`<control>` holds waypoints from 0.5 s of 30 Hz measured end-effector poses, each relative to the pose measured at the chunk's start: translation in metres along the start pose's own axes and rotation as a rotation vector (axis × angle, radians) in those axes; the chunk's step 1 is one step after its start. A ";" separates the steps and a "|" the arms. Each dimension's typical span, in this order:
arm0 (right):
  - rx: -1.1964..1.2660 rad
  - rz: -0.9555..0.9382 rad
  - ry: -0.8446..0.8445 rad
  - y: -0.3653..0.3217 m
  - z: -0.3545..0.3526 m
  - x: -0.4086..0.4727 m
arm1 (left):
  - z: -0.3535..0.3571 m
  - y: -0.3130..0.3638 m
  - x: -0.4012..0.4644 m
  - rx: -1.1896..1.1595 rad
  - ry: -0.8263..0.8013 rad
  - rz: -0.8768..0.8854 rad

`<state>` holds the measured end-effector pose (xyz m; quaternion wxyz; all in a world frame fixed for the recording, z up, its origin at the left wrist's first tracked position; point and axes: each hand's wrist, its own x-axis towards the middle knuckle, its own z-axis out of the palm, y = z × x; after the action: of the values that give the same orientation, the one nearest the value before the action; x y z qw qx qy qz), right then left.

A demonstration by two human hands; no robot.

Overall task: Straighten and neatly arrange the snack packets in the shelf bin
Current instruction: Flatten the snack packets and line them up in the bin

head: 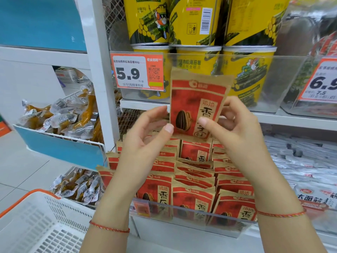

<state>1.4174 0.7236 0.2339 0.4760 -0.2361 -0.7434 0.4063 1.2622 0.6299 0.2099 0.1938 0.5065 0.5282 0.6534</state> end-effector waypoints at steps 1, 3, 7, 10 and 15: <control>0.039 0.006 -0.010 -0.002 0.003 0.000 | 0.002 -0.001 0.000 -0.009 -0.030 -0.015; 0.112 0.035 -0.027 -0.003 0.009 0.000 | 0.007 -0.003 0.000 -0.031 -0.057 -0.028; 0.207 0.097 -0.017 -0.008 0.019 0.000 | 0.008 -0.005 0.000 -0.153 0.001 -0.104; 0.226 0.114 -0.018 -0.011 0.022 0.001 | 0.003 -0.007 0.002 -0.231 0.066 -0.207; 0.224 0.076 -0.020 -0.019 0.032 0.004 | -0.004 -0.010 0.005 -0.173 0.137 -0.291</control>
<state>1.3873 0.7039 0.2452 0.4761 -0.2053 -0.6887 0.5069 1.2535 0.6351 0.2031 0.2925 0.3604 0.5498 0.6944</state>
